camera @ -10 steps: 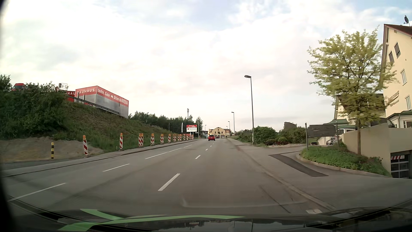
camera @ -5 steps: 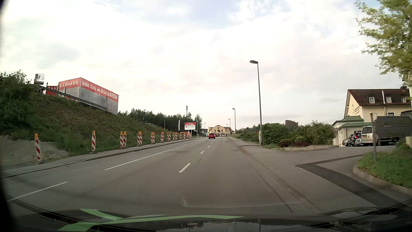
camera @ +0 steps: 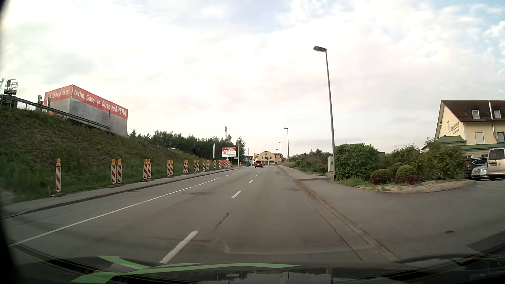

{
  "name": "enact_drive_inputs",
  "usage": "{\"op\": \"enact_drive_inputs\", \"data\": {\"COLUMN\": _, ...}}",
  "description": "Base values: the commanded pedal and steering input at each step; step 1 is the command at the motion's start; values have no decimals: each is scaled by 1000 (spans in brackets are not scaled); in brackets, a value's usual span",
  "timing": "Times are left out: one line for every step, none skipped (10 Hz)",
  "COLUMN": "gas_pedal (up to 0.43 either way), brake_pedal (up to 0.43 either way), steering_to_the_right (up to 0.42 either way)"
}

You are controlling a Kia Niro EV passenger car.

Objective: Follow the waypoints while adhering to traffic rules and regulations

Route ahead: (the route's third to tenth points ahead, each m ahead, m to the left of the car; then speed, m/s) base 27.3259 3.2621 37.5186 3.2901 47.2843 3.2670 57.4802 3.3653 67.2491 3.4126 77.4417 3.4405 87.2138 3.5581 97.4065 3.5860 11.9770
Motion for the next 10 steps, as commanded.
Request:
{"op": "enact_drive_inputs", "data": {"gas_pedal": 209, "brake_pedal": 0, "steering_to_the_right": 1}}
{"op": "enact_drive_inputs", "data": {"gas_pedal": 209, "brake_pedal": 0, "steering_to_the_right": 1}}
{"op": "enact_drive_inputs", "data": {"gas_pedal": 209, "brake_pedal": 0, "steering_to_the_right": 1}}
{"op": "enact_drive_inputs", "data": {"gas_pedal": 209, "brake_pedal": 0, "steering_to_the_right": 1}}
{"op": "enact_drive_inputs", "data": {"gas_pedal": 209, "brake_pedal": 0, "steering_to_the_right": 1}}
{"op": "enact_drive_inputs", "data": {"gas_pedal": 220, "brake_pedal": 0, "steering_to_the_right": 1}}
{"op": "enact_drive_inputs", "data": {"gas_pedal": 220, "brake_pedal": 0, "steering_to_the_right": 1}}
{"op": "enact_drive_inputs", "data": {"gas_pedal": 220, "brake_pedal": 0, "steering_to_the_right": 1}}
{"op": "enact_drive_inputs", "data": {"gas_pedal": 220, "brake_pedal": 0, "steering_to_the_right": 1}}
{"op": "enact_drive_inputs", "data": {"gas_pedal": 220, "brake_pedal": 0, "steering_to_the_right": 1}}
